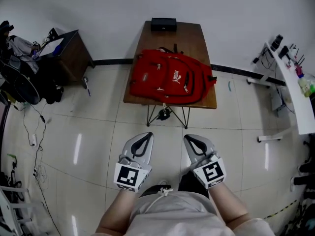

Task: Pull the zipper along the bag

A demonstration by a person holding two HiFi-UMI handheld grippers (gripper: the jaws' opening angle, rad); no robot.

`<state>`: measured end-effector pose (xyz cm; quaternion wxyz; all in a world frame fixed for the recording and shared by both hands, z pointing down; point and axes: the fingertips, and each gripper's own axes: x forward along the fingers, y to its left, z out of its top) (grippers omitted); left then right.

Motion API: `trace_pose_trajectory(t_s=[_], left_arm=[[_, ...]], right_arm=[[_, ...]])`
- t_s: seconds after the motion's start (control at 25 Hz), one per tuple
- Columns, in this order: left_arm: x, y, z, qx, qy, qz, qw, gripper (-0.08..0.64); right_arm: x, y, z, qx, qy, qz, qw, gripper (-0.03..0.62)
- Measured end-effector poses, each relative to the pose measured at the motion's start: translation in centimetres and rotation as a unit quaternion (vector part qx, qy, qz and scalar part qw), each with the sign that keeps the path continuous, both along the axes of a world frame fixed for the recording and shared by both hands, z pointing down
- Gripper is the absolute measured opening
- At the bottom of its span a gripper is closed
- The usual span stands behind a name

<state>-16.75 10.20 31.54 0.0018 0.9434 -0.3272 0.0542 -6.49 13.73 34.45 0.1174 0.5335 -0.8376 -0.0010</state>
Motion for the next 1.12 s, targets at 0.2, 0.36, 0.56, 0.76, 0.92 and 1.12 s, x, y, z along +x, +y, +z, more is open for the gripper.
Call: trace_pose_trajectory(t_s=[0.2,0.36,0.56,0.76,0.92,1.12], left_arm=[[-0.4,2.8,-1.1,0.019,0.015,0.034,0.9991,0.006],[-0.1,3.7,-1.5,0.024,0.023,0.044,0.9985,0.008],[0.4,4.8,-2.0,0.023,0.038,0.047,0.9979,0.006],[0.6,4.8,-1.7,0.028,0.033,0.043,0.9982,0.006],[0.8,4.8,-1.8,0.021,0.037,0.039,0.9984,0.006],[0.6,4.6,-1.5,0.019,0.025,0.035,0.9989,0.006]], right_arm=[[-1.5,2.1,-1.3,0.013,-0.005,0.014,1.000,0.006],[-2.0,3.1,-1.7,0.017,-0.007,0.013,1.000,0.006],[-2.5,4.1,-1.4,0.003,-0.016,0.011,1.000,0.006],[-2.7,4.5,-1.9,0.010,-0.011,0.005,1.000,0.006],[-2.4,4.7,-2.5,0.015,-0.016,0.005,1.000,0.006],[-2.2,4.6,-2.8,0.021,-0.020,0.008,1.000,0.006]])
